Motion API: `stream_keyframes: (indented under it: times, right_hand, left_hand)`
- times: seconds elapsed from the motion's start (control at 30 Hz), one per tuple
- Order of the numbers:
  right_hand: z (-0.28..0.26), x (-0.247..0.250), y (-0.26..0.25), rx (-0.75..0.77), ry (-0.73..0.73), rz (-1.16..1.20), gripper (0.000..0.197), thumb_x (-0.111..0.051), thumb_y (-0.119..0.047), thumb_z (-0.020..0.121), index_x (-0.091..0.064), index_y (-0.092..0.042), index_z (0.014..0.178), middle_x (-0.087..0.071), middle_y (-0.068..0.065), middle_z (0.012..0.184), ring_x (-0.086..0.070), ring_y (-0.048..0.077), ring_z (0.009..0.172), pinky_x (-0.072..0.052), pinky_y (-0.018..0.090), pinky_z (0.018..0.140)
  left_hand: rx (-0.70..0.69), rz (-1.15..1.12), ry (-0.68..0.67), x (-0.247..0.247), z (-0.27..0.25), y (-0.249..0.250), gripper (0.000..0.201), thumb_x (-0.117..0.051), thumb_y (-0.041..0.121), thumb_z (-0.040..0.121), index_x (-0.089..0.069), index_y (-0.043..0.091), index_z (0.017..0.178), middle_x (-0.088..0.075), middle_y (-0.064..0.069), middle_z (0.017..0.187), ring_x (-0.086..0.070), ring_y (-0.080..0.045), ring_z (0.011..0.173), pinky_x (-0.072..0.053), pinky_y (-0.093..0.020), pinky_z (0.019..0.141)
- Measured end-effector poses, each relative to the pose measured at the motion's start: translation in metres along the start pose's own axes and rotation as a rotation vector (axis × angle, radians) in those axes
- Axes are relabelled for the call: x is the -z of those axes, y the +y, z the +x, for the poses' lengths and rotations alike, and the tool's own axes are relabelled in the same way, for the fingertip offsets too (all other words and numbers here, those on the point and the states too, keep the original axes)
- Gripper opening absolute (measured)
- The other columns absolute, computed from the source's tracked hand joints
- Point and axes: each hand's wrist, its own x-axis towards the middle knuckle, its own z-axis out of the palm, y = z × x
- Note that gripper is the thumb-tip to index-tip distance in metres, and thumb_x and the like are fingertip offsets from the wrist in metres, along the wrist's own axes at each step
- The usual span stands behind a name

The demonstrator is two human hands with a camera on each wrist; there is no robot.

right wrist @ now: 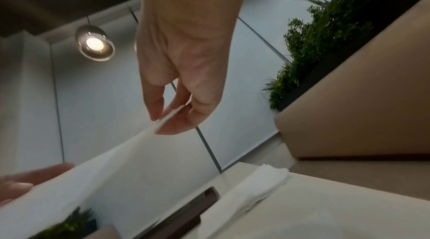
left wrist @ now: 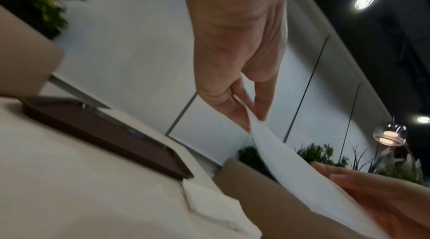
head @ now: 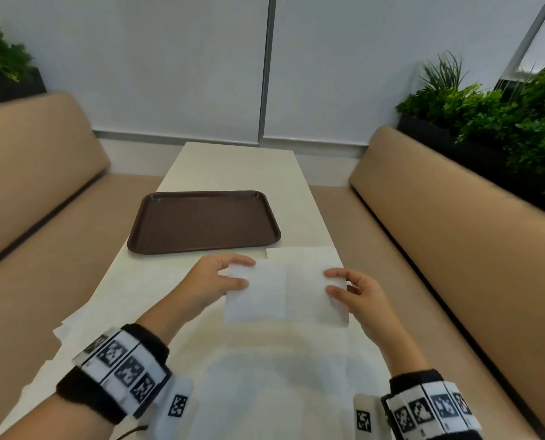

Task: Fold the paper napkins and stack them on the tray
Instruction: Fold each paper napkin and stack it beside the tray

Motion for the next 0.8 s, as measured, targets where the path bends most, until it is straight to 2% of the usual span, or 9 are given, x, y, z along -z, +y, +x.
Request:
stream_keyframes:
  times: [0.07, 0.17, 0.23, 0.37, 0.47, 0.57, 0.63, 0.7, 0.8]
  right_hand:
    - [0.034, 0.01, 0.002, -0.017, 0.011, -0.054, 0.03, -0.064, 0.002, 0.085, -0.066, -0.018, 0.107, -0.067, 0.001, 0.1, -0.064, 0.017, 0.075, -0.056, 0.026, 0.066]
    - [0.085, 0.024, 0.002, 0.026, 0.074, -0.138, 0.03, -0.062, 0.004, 0.086, -0.064, -0.017, 0.106, -0.064, 0.0, 0.096, -0.062, 0.012, 0.075, -0.051, 0.014, 0.06]
    - [0.118, 0.033, 0.007, 0.043, 0.129, -0.217, 0.025, -0.063, -0.001, 0.086, -0.065, -0.021, 0.1, -0.064, -0.004, 0.094, -0.061, 0.012, 0.079, -0.048, 0.012, 0.063]
    - [0.167, 0.041, 0.032, -0.077, 0.117, -0.344, 0.027, -0.06, -0.001, 0.087, -0.065, -0.016, 0.109, -0.065, 0.011, 0.112, -0.06, 0.02, 0.083, -0.052, 0.029, 0.074]
    - [0.184, 0.039, 0.047, -0.156, 0.052, -0.506, 0.034, -0.054, 0.0, 0.09, -0.061, -0.009, 0.122, -0.056, 0.003, 0.119, -0.058, 0.028, 0.093, -0.05, 0.035, 0.078]
    - [0.194, 0.038, 0.062, -0.174, 0.008, -0.596, 0.037, -0.052, 0.002, 0.09, -0.059, -0.008, 0.124, -0.056, 0.007, 0.123, -0.058, 0.029, 0.106, -0.046, 0.025, 0.066]
    - [0.199, 0.038, 0.07, -0.166, -0.035, -0.687, 0.038, -0.052, 0.002, 0.089, -0.058, -0.008, 0.126, -0.054, 0.009, 0.133, -0.052, 0.025, 0.123, -0.046, 0.025, 0.083]
    - [0.202, 0.038, 0.076, -0.17, -0.056, -0.773, 0.04, -0.052, 0.002, 0.09, -0.056, -0.009, 0.128, -0.052, 0.008, 0.137, -0.048, 0.025, 0.127, -0.041, 0.029, 0.099]
    - [0.207, 0.037, 0.083, -0.169, -0.052, -0.89, 0.041, -0.05, 0.001, 0.09, -0.056, -0.01, 0.129, -0.05, 0.009, 0.135, -0.047, 0.028, 0.126, -0.039, 0.031, 0.102]
  left_hand:
    - [0.009, -0.011, 0.01, -0.012, 0.034, -0.002, 0.03, -0.066, -0.005, 0.082, -0.069, 0.017, 0.102, -0.064, 0.004, 0.107, -0.059, -0.002, 0.086, -0.049, -0.015, 0.067]
    - [0.045, -0.093, 0.029, -0.028, 0.087, -0.003, 0.027, -0.061, -0.01, 0.084, -0.068, 0.013, 0.097, -0.064, -0.013, 0.108, -0.061, -0.022, 0.092, -0.05, -0.03, 0.08]
    - [0.092, -0.113, 0.048, -0.039, 0.12, -0.009, 0.027, -0.059, -0.011, 0.084, -0.068, 0.009, 0.101, -0.063, -0.015, 0.109, -0.061, -0.024, 0.095, -0.051, -0.03, 0.082]
    - [0.172, -0.039, 0.08, -0.058, 0.164, -0.032, 0.034, -0.063, -0.01, 0.081, -0.067, 0.004, 0.112, -0.062, -0.019, 0.113, -0.06, -0.026, 0.097, -0.052, -0.036, 0.092]
    - [0.191, 0.103, 0.073, -0.066, 0.181, -0.05, 0.04, -0.066, -0.008, 0.078, -0.066, 0.004, 0.116, -0.062, -0.018, 0.112, -0.06, -0.028, 0.101, -0.049, -0.041, 0.097]
    - [0.21, 0.211, 0.056, -0.071, 0.191, -0.062, 0.043, -0.068, -0.006, 0.078, -0.064, 0.006, 0.119, -0.061, -0.015, 0.119, -0.059, -0.029, 0.109, -0.048, -0.035, 0.098]
    - [0.205, 0.306, 0.041, -0.075, 0.198, -0.068, 0.043, -0.068, -0.004, 0.079, -0.063, 0.005, 0.121, -0.059, -0.013, 0.125, -0.056, -0.027, 0.114, -0.044, -0.027, 0.094]
    - [0.189, 0.388, 0.037, -0.078, 0.203, -0.07, 0.044, -0.067, -0.004, 0.081, -0.062, 0.005, 0.123, -0.057, -0.011, 0.129, -0.053, -0.026, 0.118, -0.04, -0.023, 0.092]
    - [0.169, 0.514, 0.023, -0.085, 0.211, -0.074, 0.043, -0.064, -0.004, 0.083, -0.06, 0.006, 0.125, -0.053, -0.01, 0.134, -0.05, -0.025, 0.123, -0.038, -0.02, 0.091]
